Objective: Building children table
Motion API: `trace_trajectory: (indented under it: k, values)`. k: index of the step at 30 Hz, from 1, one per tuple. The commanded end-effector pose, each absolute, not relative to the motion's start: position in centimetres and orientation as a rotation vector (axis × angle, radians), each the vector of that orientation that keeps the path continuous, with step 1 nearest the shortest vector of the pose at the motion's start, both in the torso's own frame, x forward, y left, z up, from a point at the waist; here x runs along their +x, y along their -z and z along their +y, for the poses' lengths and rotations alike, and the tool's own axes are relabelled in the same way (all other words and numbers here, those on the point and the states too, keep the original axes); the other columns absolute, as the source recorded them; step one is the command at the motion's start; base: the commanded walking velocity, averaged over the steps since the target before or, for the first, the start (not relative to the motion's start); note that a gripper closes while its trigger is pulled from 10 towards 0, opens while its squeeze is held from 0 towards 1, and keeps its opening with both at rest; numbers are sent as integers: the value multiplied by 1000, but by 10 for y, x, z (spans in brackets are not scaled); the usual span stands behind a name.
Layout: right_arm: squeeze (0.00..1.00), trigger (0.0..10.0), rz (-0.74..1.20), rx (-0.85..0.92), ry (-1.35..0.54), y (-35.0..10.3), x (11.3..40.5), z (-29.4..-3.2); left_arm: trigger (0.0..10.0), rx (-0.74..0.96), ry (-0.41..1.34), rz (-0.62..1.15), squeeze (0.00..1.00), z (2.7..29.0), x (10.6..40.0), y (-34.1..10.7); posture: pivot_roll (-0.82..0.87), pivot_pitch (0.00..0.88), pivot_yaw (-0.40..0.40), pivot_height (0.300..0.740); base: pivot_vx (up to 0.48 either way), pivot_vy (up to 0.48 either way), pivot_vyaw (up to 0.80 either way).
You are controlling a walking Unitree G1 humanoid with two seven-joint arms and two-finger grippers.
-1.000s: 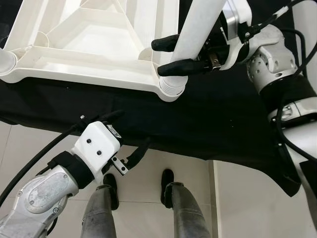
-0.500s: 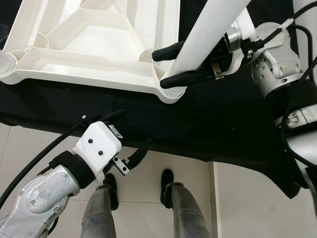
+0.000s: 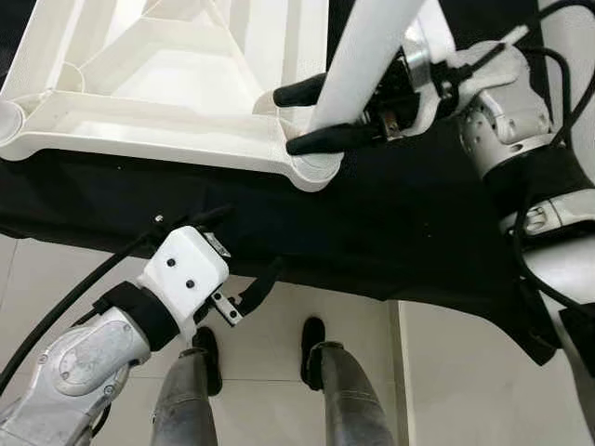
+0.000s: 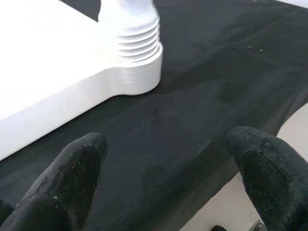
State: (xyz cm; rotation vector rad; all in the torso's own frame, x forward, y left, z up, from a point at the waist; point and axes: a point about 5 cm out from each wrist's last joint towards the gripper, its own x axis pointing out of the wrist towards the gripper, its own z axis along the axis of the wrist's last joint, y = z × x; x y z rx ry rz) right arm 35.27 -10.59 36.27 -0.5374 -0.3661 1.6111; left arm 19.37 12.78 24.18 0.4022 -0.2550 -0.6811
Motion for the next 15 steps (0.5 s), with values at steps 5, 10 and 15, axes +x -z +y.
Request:
trace_trajectory:
  k: [5,10,15]
  values:
    - [0,10000,-45,-469,-1287,-305,379,-128,10000,387,701,-251,0,123,191,-237,100,522,-144,740,0,0,0]
    - [0,10000,16,-403,-1025,-280,376,-139,10000,383,693,-256,0,123,194,-235,72,504,-151,740,0,0,0]
    - [0,10000,49,-243,-759,-242,359,-118,10000,385,691,-273,0,122,200,-235,58,480,-155,740,0,0,0]
